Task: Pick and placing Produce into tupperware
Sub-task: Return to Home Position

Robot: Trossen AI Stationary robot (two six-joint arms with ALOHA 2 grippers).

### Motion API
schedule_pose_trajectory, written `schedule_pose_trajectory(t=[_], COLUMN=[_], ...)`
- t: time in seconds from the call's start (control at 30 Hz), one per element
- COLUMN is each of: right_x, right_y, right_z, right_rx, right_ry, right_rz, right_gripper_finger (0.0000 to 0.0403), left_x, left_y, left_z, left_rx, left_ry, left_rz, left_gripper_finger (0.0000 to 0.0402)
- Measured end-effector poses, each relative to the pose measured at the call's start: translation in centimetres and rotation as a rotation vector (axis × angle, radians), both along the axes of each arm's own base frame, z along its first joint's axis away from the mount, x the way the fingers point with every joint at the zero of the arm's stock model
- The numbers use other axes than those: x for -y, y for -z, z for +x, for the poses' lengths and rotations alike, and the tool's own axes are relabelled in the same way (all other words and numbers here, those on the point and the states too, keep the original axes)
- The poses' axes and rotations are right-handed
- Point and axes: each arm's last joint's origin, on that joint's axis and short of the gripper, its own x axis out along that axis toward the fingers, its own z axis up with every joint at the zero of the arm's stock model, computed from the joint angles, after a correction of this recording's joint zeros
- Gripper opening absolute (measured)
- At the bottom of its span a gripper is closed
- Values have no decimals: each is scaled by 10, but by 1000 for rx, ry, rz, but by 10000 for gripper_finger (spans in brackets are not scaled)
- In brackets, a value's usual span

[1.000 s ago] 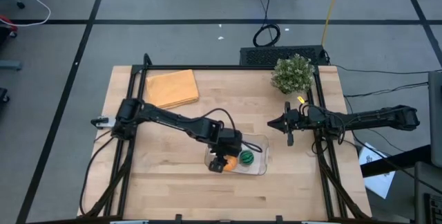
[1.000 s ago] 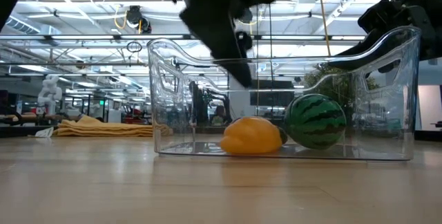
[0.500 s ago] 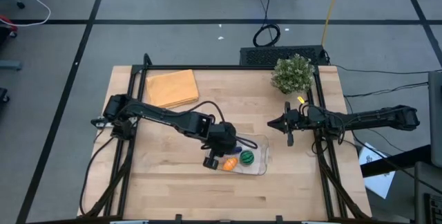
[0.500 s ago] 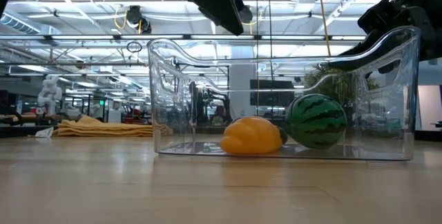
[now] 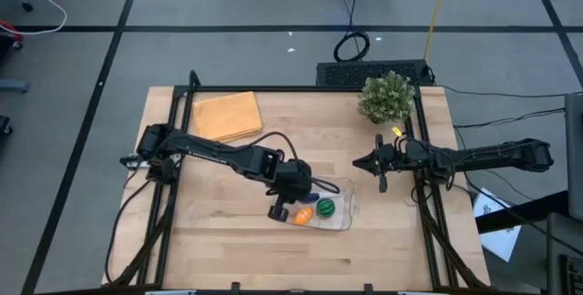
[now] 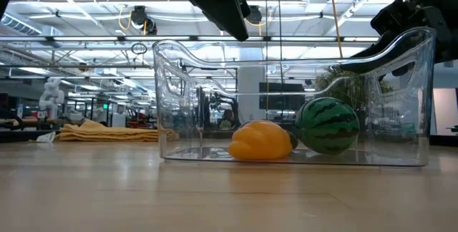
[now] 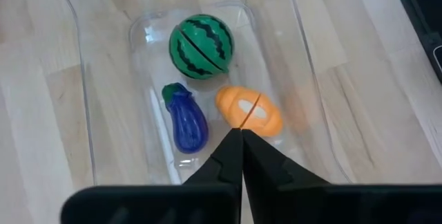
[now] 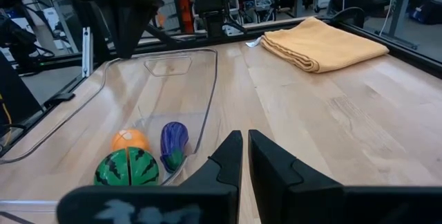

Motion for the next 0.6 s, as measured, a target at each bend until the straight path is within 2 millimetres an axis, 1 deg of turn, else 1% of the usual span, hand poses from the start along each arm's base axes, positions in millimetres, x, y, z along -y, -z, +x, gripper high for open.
schedule_pose_trajectory(t=[0.33,0.43,0.53,0.6], right_x=[0,0,0,0], right_y=[0,0,0,0], right_z=[0,0,0,0], right_rx=[0,0,0,0], right_ry=[0,0,0,0], right_rz=[0,0,0,0], right_gripper_finger=[16,16,16,16], left_x=[0,2,6,8], left_y=[0,0,-7,-17], left_z=[0,0,-6,-12], left_rx=[3,19,22,54], left_ry=[7,21,33,21], left_rz=[4,35,103,143], left_gripper_finger=[2,4,2,3])
